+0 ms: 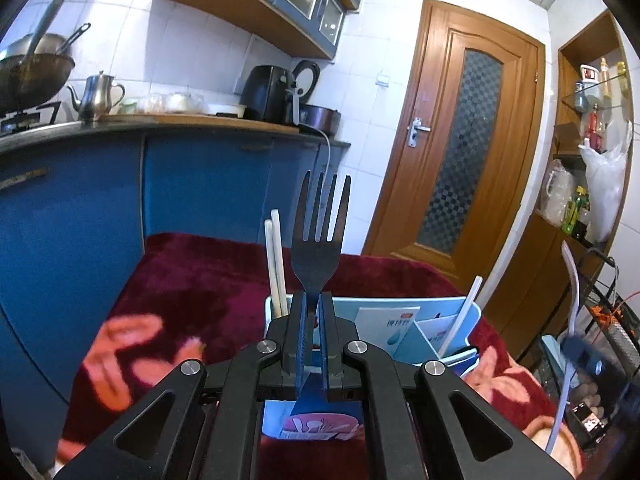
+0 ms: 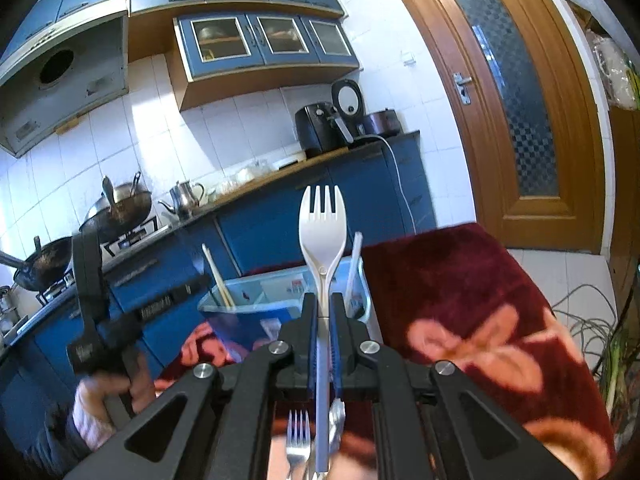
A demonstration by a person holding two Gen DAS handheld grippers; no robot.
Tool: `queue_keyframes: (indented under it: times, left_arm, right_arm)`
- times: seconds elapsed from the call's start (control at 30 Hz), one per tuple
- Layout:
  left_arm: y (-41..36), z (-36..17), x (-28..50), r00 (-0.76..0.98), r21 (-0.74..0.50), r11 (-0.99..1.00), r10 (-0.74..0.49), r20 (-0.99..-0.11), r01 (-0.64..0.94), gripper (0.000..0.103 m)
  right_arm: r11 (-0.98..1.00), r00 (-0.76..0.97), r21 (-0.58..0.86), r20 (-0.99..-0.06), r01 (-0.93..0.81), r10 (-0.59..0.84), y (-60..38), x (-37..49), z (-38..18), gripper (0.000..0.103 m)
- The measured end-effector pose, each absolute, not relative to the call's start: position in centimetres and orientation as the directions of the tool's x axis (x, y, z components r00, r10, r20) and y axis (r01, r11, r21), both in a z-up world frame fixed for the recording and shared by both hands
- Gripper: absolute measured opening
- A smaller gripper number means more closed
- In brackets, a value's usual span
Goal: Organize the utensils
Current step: 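Carry the metal fork and white plastic fork upright over the box with both tools, then lower both forks into the box and open both tools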
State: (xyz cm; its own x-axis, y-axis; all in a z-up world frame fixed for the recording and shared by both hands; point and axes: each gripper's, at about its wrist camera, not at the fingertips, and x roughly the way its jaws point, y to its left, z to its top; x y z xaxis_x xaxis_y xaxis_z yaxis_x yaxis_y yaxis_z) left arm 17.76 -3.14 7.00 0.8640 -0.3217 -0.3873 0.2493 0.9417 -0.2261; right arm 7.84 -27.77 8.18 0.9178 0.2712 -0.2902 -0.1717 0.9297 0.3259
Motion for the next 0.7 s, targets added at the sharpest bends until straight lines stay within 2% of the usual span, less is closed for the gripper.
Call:
queue_keyframes:
  times: [0.5,0.7]
  left_arm:
    - [-3.4,6.1,18.1,0.861,-0.214,0.945,-0.316,-0.398,0.248,0.005]
    - [-3.4,6.0,17.9,0.865,-0.214,0.946,-0.312,-0.394,0.244,0.005]
  right_arm:
    - [0.946,0.958,0.274,-0.175,-0.174,0.227,-26.1,14.1,9.2,0.007]
    - [0.953,0.967,0.263,-0.161,-0.149,0.196,-26.3,15.8,8.4,0.008]
